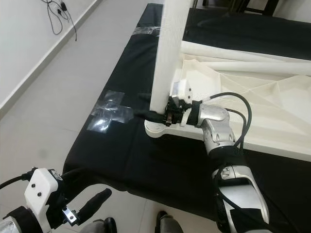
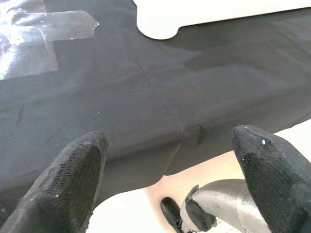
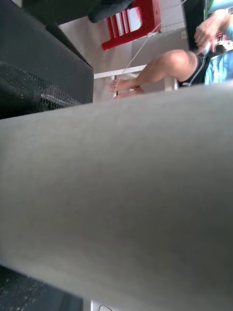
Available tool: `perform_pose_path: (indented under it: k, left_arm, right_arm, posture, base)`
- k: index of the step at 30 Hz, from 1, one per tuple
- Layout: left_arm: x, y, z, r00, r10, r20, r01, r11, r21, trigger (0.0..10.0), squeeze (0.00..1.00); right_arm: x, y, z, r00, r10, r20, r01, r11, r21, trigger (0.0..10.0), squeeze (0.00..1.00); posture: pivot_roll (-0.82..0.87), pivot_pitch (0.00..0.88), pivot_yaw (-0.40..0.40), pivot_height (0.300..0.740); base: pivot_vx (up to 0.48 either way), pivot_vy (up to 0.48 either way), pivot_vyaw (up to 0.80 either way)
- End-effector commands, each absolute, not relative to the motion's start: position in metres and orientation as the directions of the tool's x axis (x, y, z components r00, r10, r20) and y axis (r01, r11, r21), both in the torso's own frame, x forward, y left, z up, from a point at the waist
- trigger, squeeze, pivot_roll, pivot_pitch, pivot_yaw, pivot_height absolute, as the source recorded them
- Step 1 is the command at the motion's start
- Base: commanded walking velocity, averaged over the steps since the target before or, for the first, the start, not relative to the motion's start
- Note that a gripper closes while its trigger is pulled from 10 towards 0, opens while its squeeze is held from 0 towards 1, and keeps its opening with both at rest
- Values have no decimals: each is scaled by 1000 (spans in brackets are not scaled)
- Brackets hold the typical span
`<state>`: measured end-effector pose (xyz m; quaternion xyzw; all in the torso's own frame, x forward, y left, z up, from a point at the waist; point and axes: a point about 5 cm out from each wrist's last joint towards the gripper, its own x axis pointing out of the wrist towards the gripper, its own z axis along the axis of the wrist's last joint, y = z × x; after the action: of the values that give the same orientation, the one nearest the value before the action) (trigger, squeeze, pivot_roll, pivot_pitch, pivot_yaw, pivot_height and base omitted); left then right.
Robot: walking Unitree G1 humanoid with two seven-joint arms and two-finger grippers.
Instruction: Building children table
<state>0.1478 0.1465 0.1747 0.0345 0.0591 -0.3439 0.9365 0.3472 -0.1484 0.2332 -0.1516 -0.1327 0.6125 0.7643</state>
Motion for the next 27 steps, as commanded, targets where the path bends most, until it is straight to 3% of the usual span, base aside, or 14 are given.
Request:
perform_pose_path:
  k: [1, 3, 16, 24, 25, 27]
  left_arm:
    - [145, 149, 175, 752, -639, -163, 651, 758, 35, 10000, 0]
    - [145, 149, 175, 751, -639, -165, 652, 758, 34, 10000, 0]
    - [144, 149, 175, 754, -636, -166, 649, 760, 36, 10000, 0]
    - [145, 148, 175, 753, -638, -162, 650, 759, 31, 10000, 0]
    - [145, 147, 175, 754, -638, -160, 649, 760, 30, 10000, 0]
    - [145, 147, 175, 754, -638, -160, 649, 760, 30, 10000, 0]
  right_arm:
    - [341, -143, 196, 177, 973, -145, -941, 125, -314, 10000, 0]
    - [340, -141, 193, 142, 972, -189, -944, 76, -322, 10000, 0]
    - [340, -142, 191, 85, 949, -302, -942, -22, -335, 10000, 0]
    - [348, -141, 200, 140, 970, -201, -962, 85, -259, 10000, 0]
    - [351, -141, 201, 176, 971, -161, -965, 138, -221, 10000, 0]
    - [351, -141, 201, 176, 971, -161, -965, 138, -221, 10000, 0]
  posture:
    - [77, 365, 13, 740]
    - [77, 362, 13, 740]
    - [75, 356, 10, 740]
    - [70, 353, 2, 740]
    - [66, 356, -1, 740]
    - [66, 356, -1, 740]
  base:
    - [0, 0, 0]
    - [0, 0, 0]
    - [0, 0, 0]
    - [0, 0, 0]
    - [0, 0, 0]
    - [0, 0, 0]
